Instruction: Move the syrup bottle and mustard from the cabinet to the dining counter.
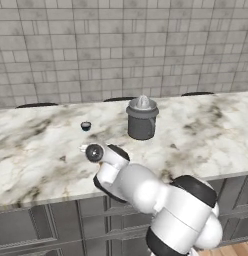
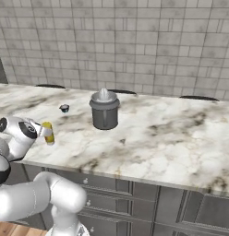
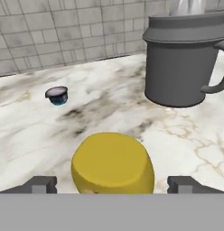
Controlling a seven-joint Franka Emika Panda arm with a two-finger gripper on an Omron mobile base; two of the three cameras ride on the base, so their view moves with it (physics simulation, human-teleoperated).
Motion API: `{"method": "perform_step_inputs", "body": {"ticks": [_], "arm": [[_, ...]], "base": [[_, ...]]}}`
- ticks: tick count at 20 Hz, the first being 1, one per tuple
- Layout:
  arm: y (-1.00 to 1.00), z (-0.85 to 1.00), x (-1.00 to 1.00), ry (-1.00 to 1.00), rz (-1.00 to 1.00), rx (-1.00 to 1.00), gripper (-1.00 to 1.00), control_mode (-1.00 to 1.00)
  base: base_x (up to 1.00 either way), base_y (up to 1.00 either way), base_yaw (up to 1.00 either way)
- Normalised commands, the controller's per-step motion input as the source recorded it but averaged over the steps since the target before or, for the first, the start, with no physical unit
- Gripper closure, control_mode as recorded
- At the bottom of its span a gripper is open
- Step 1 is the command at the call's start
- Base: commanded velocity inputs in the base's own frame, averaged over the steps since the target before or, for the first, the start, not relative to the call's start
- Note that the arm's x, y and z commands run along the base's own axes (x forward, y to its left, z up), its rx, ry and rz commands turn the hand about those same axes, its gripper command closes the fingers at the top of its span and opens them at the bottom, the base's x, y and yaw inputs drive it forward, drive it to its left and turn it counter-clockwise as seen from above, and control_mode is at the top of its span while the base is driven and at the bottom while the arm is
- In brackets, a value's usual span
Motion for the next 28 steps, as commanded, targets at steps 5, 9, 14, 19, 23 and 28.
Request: {"method": "perform_step_inputs", "body": {"ticks": [5, 9, 14, 19, 23, 28], "arm": [[0.0, 0.62, -0.11, -0.08, -0.05, 0.04, -1.0, -1.0], [0.0, 1.0, -0.36, -0.05, -0.04, 0.14, -1.0, -1.0], [-0.03, 1.0, -0.57, 0.03, 0.0, 0.21, -1.0, -1.0], [-0.23, 1.0, -0.74, 0.17, -0.03, 0.21, -1.0, -1.0], [-0.53, 1.0, -0.84, 0.21, -0.03, 0.16, -1.0, -1.0], [-0.72, 0.86, -0.83, 0.15, 0.0, 0.1, -1.0, -1.0]], "base": [[0.0, 0.0, 0.0], [0.0, 0.0, 0.0], [0.0, 0.0, 0.0], [0.0, 0.0, 0.0], [0.0, 0.0, 0.0], [0.0, 0.0, 0.0]]}}
